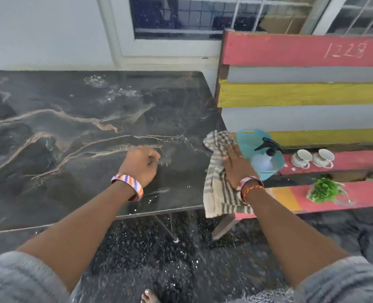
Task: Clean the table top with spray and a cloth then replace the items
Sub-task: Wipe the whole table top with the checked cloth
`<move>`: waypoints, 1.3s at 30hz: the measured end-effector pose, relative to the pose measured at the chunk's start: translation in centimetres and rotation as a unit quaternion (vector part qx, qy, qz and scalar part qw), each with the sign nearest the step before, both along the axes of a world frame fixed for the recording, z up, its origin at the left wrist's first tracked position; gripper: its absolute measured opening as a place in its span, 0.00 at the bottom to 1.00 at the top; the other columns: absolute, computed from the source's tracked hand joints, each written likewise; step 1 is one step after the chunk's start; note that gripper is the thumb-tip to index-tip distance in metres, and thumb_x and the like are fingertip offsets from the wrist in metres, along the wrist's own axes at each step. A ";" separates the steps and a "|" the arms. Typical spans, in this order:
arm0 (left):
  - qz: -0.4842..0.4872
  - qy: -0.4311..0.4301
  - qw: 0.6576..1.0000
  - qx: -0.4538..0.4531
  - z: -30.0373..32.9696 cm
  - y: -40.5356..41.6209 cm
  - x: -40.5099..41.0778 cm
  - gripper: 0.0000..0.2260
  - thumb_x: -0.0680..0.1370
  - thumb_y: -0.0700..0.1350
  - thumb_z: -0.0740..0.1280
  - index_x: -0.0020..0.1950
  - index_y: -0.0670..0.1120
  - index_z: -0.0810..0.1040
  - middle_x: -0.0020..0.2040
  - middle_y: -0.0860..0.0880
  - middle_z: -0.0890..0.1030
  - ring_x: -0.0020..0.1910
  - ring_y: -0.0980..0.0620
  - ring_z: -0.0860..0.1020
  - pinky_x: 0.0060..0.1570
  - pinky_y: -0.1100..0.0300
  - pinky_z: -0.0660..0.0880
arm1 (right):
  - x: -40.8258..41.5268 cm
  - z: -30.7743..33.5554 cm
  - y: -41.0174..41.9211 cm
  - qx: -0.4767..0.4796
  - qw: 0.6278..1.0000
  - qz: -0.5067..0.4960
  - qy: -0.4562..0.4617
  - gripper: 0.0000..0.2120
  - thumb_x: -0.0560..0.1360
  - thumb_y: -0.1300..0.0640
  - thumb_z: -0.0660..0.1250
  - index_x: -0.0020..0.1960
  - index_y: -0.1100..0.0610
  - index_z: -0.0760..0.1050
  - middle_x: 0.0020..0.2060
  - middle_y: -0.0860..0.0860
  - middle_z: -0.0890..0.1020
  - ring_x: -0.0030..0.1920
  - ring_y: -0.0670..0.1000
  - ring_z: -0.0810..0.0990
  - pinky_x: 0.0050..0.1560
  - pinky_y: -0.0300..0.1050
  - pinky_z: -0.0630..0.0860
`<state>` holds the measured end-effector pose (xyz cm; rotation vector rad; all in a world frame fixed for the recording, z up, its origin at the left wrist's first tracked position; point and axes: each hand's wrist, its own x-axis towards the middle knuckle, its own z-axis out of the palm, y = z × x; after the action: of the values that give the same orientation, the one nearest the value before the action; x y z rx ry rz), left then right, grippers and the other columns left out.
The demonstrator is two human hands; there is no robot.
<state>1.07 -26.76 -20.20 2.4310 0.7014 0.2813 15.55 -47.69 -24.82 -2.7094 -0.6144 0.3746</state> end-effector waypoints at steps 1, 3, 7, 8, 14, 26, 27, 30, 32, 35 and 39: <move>0.001 -0.004 1.000 -0.009 0.0 -0.3 -0.2 0.11 0.74 0.34 0.62 0.51 0.40 0.82 0.53 0.42 0.83 0.55 0.44 0.79 0.55 0.63 0.70 | -0.8 0.1 -0.3 0.013 1.000 -0.013 -0.010 0.23 0.81 0.53 0.49 0.75 0.51 0.53 0.77 0.48 0.49 0.67 0.60 0.69 0.63 0.57 0.70; 0.016 -0.009 0.999 -0.028 0.1 -0.3 -0.7 0.10 0.75 0.35 0.62 0.51 0.41 0.82 0.53 0.43 0.83 0.54 0.45 0.80 0.52 0.65 0.68 | -2.8 0.0 -1.2 0.026 0.998 -0.042 -0.049 0.22 0.80 0.54 0.51 0.74 0.54 0.59 0.76 0.52 0.56 0.63 0.62 0.74 0.58 0.55 0.73; 0.051 -0.014 0.998 -0.042 0.2 1.8 -1.9 0.10 0.76 0.37 0.62 0.51 0.42 0.82 0.54 0.43 0.83 0.54 0.46 0.80 0.54 0.63 0.70 | -8.0 -1.1 -2.0 0.026 0.986 -0.062 -0.155 0.26 0.76 0.49 0.48 0.65 0.59 0.73 0.66 0.57 0.75 0.66 0.62 0.72 0.67 0.60 0.66; 0.058 -0.016 0.997 -0.042 0.3 2.4 -2.2 0.10 0.76 0.37 0.62 0.51 0.42 0.82 0.55 0.43 0.83 0.55 0.45 0.79 0.56 0.62 0.70 | -9.2 -1.5 -1.6 0.021 0.981 -0.065 -0.183 0.26 0.75 0.49 0.48 0.63 0.58 0.75 0.63 0.56 0.78 0.65 0.62 0.73 0.66 0.61 0.66; 0.070 -0.013 0.997 -0.023 0.4 8.7 -4.7 0.10 0.76 0.37 0.62 0.53 0.41 0.82 0.55 0.41 0.83 0.56 0.42 0.79 0.60 0.57 0.71 | -15.1 -1.8 5.1 0.008 0.980 -0.032 -0.196 0.23 0.74 0.50 0.52 0.61 0.56 0.77 0.61 0.53 0.79 0.63 0.59 0.76 0.64 0.59 0.70; 0.055 0.022 0.997 0.056 -0.3 23.9 -11.2 0.11 0.75 0.37 0.64 0.54 0.38 0.82 0.54 0.34 0.82 0.58 0.35 0.77 0.61 0.50 0.70 | -28.9 -0.4 26.2 -0.022 0.983 0.145 -0.112 0.24 0.75 0.46 0.50 0.67 0.52 0.70 0.68 0.51 0.73 0.69 0.58 0.69 0.69 0.57 0.66; 0.045 0.022 0.997 0.056 -0.1 24.3 -10.8 0.11 0.75 0.36 0.64 0.54 0.38 0.82 0.55 0.35 0.82 0.58 0.35 0.77 0.62 0.49 0.70 | -28.7 -0.2 26.1 -0.020 0.982 0.157 -0.107 0.25 0.76 0.47 0.49 0.70 0.52 0.67 0.70 0.51 0.70 0.72 0.58 0.65 0.71 0.57 0.59; 0.000 0.024 0.998 0.054 0.4 24.3 -9.2 0.11 0.75 0.40 0.62 0.52 0.41 0.82 0.55 0.38 0.83 0.57 0.37 0.78 0.61 0.47 0.73 | -26.7 0.0 24.1 -0.031 0.987 0.139 -0.080 0.26 0.77 0.47 0.43 0.75 0.48 0.54 0.75 0.48 0.58 0.76 0.55 0.51 0.74 0.55 0.42; -0.043 0.023 0.997 0.060 0.6 23.2 -7.9 0.12 0.75 0.42 0.61 0.52 0.44 0.82 0.54 0.41 0.83 0.56 0.38 0.79 0.59 0.50 0.74 | -24.6 0.3 21.4 -0.057 0.993 0.053 -0.093 0.27 0.75 0.48 0.42 0.75 0.46 0.52 0.76 0.46 0.56 0.76 0.54 0.51 0.74 0.55 0.43; -0.133 0.014 0.990 0.051 0.3 20.8 -5.9 0.11 0.75 0.37 0.62 0.52 0.43 0.82 0.55 0.42 0.83 0.56 0.40 0.79 0.58 0.54 0.73 | -20.9 0.2 15.7 -0.106 0.985 -0.107 -0.089 0.26 0.77 0.50 0.43 0.75 0.46 0.49 0.76 0.46 0.53 0.76 0.56 0.50 0.75 0.56 0.46; -0.222 0.014 0.974 0.043 -0.2 18.0 -3.0 0.10 0.74 0.37 0.63 0.51 0.42 0.82 0.53 0.42 0.83 0.53 0.42 0.79 0.55 0.58 0.72 | -16.1 -0.2 10.0 -0.099 0.949 -0.297 -0.044 0.25 0.80 0.47 0.45 0.76 0.47 0.47 0.77 0.48 0.49 0.76 0.57 0.45 0.74 0.57 0.43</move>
<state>-1.97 -8.74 -20.40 2.5956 0.1448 0.0977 -0.57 -37.72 -25.01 -2.9366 0.2476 0.1625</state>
